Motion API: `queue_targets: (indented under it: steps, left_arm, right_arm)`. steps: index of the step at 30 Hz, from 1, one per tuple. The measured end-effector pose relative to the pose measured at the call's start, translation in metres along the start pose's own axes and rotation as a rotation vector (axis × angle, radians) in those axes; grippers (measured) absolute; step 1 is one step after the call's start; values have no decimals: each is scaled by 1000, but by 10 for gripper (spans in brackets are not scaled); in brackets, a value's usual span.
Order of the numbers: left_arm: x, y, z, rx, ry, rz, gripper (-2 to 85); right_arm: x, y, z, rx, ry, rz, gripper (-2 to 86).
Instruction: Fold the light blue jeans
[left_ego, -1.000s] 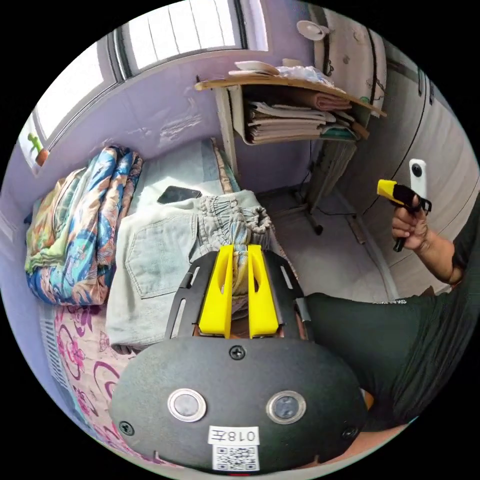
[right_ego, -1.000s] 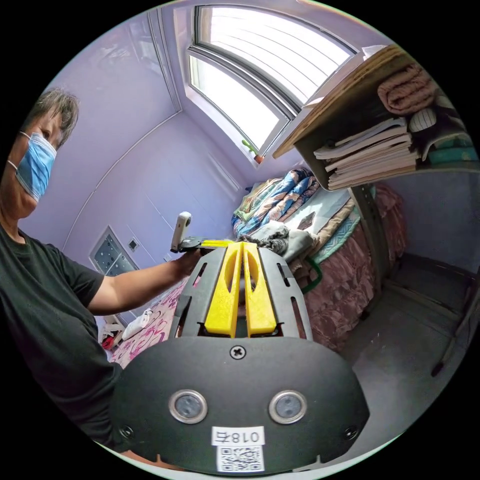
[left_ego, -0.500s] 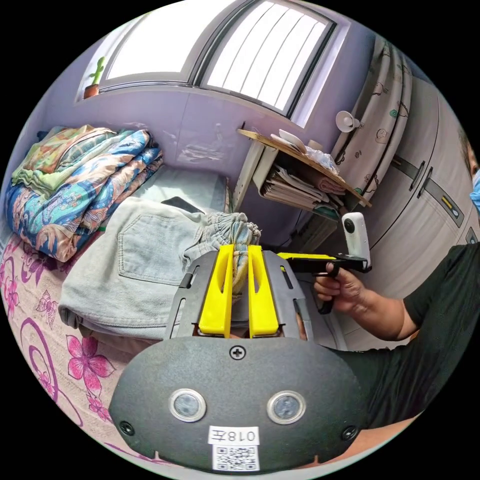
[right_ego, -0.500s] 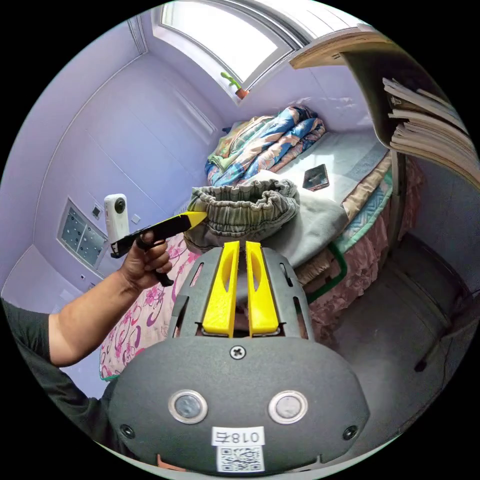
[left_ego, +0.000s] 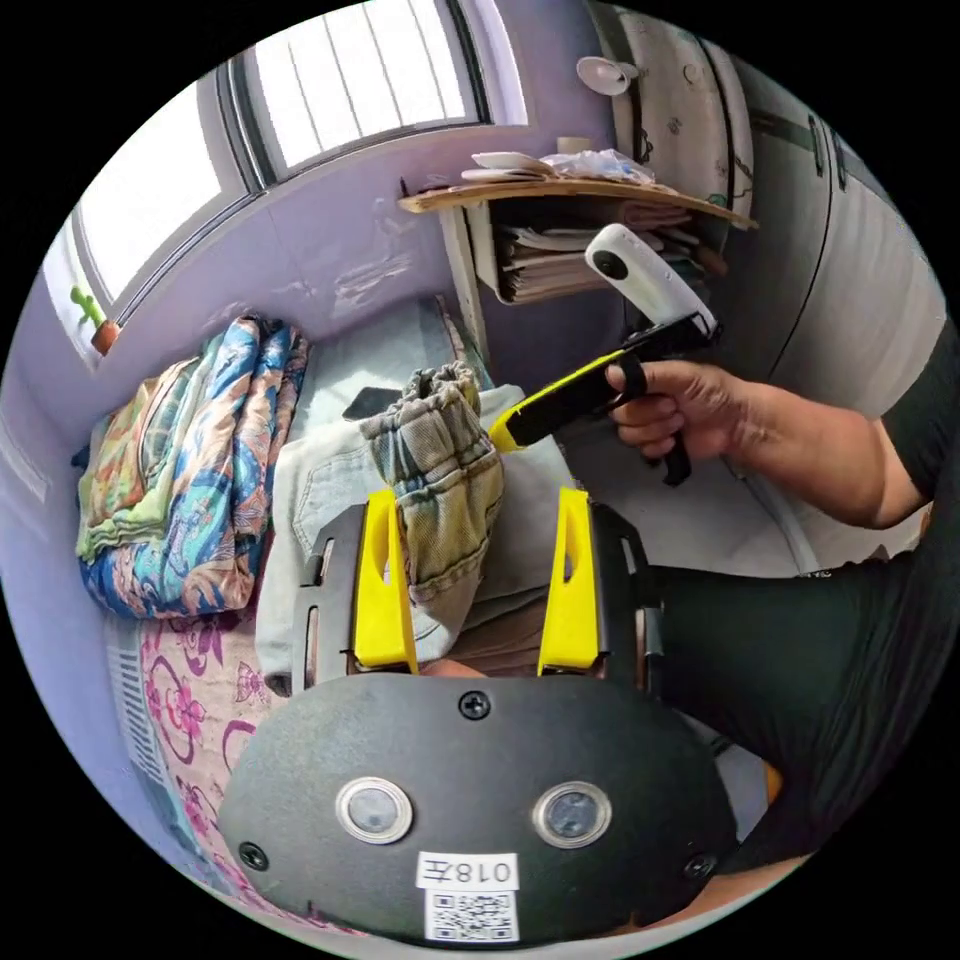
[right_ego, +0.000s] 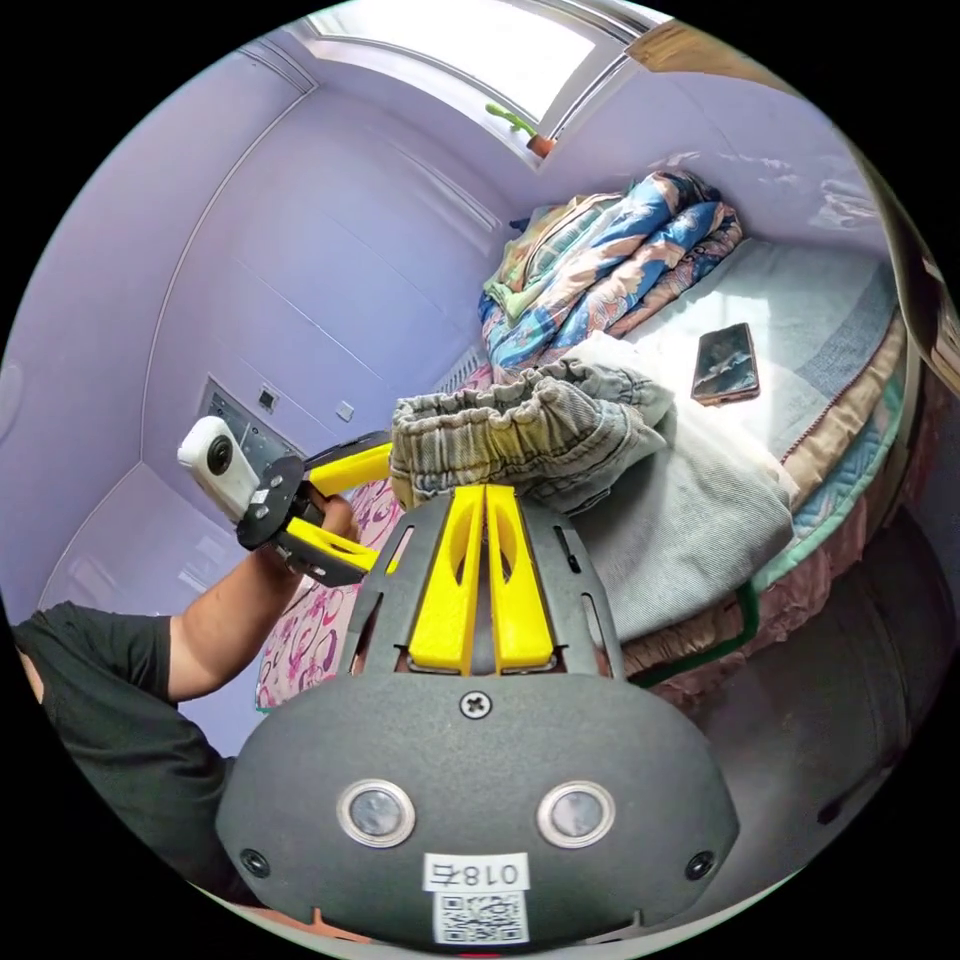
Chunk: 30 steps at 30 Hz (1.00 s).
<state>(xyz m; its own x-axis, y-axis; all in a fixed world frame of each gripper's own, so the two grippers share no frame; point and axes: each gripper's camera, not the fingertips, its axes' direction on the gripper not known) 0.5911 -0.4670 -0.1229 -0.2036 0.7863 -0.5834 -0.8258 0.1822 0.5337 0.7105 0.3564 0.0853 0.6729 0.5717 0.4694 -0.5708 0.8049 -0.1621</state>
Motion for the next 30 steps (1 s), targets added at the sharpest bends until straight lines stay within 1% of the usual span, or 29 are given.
queue_targets:
  steps: [1,2,4,5,6,7,8,9,10,11,12,14,19,22,23,24,26,27,29,30]
  left_arm:
    - [6,0,7,-25,-56,-4,173]
    - [17,0,20,-65,-158,-7,150]
    - [28,7,36,-66,-185,-33,117]
    - [32,19,41,-27,-219,-79,94]
    - [26,35,45,8,-193,-158,67]
    - [21,46,46,35,-169,-212,62]
    - [8,73,48,100,-113,-321,50]
    - [-5,104,50,164,-52,-433,47]
    - [-12,122,51,200,-20,-491,45]
    - [-23,155,55,268,38,-595,43]
    - [-30,188,59,342,84,-673,42]
    - [-34,230,67,425,116,-759,41]
    - [-29,313,84,561,111,-841,41]
    - [-26,355,96,624,94,-862,40]
    - [-24,373,102,652,88,-877,40]
    - [-23,391,108,679,83,-892,40]
    - [-20,418,119,714,80,-915,40]
    - [-18,436,127,733,73,-931,40]
    - [-15,463,139,759,62,-956,39]
    - [-12,481,146,777,52,-973,38]
  right_arm:
    - [-2,-2,2,-5,5,-11,5]
    - [-4,-3,6,-13,23,-17,9]
    - [-6,-2,10,-8,82,-14,20]
    - [-4,2,7,12,100,-9,46]
    - [-1,5,3,29,103,11,58]
    - [6,12,-7,79,119,65,74]
    - [12,23,-20,157,199,116,87]
    - [15,28,-25,194,257,143,92]
    - [21,36,-33,238,373,188,100]
    - [29,38,-34,229,427,214,106]
    - [34,37,-33,216,428,226,108]
    - [51,28,-19,153,368,263,116]
    - [48,9,10,101,392,296,112]
    - [40,1,23,63,477,309,92]
    - [42,0,26,48,492,336,103]
    - [45,0,27,48,479,360,109]
    - [51,-2,35,41,319,387,99]
    - [50,-3,39,32,308,385,93]
    - [28,-9,47,44,398,316,45]
    - [19,-11,49,52,419,291,40]
